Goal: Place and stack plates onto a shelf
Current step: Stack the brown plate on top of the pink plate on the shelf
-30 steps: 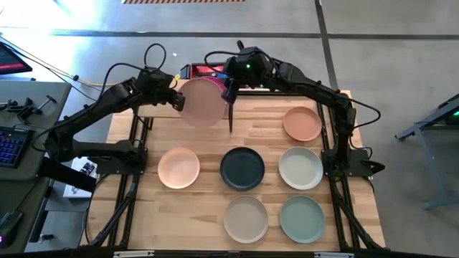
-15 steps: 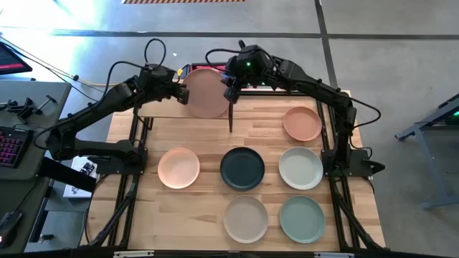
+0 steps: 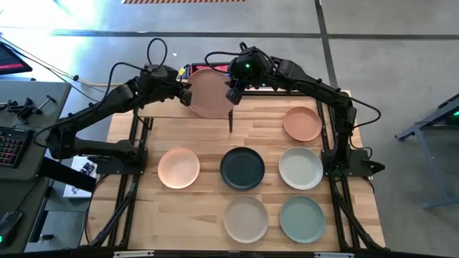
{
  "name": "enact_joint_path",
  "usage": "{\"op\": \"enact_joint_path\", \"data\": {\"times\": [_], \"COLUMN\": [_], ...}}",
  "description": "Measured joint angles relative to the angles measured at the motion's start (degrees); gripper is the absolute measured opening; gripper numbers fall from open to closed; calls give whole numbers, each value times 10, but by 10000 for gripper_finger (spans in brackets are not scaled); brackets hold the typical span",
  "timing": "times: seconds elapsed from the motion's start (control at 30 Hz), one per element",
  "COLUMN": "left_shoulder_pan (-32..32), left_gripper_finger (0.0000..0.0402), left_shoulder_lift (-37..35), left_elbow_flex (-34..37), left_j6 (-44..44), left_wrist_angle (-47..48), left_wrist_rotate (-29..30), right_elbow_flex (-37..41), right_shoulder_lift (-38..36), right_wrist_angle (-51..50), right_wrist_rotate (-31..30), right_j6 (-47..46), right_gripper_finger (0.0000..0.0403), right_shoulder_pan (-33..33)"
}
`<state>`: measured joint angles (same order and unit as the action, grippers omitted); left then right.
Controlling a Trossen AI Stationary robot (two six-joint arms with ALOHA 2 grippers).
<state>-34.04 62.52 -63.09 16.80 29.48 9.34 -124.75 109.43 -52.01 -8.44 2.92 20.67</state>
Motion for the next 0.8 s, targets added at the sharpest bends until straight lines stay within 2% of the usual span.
{"op": "enact_joint_path", "data": {"times": [0.2, 0.47, 0.8], "left_shoulder_pan": [4, 4, -2], "left_gripper_finger": [3, 3, 5], "left_shoulder_lift": [0, 0, -1], "left_elbow_flex": [0, 0, 0], "left_j6": [0, 2, 2], "left_wrist_angle": [1, 4, 6], "left_wrist_rotate": [0, 0, -29], "right_elbow_flex": [0, 0, 0], "right_shoulder_lift": [0, 0, 1], "right_wrist_angle": [-1, 0, -1], "right_wrist_rotate": [0, -5, -5], "right_j6": [-11, -37, -86], "right_gripper_finger": [107, 9, 5], "right_shoulder_pan": [0, 0, 3]}}
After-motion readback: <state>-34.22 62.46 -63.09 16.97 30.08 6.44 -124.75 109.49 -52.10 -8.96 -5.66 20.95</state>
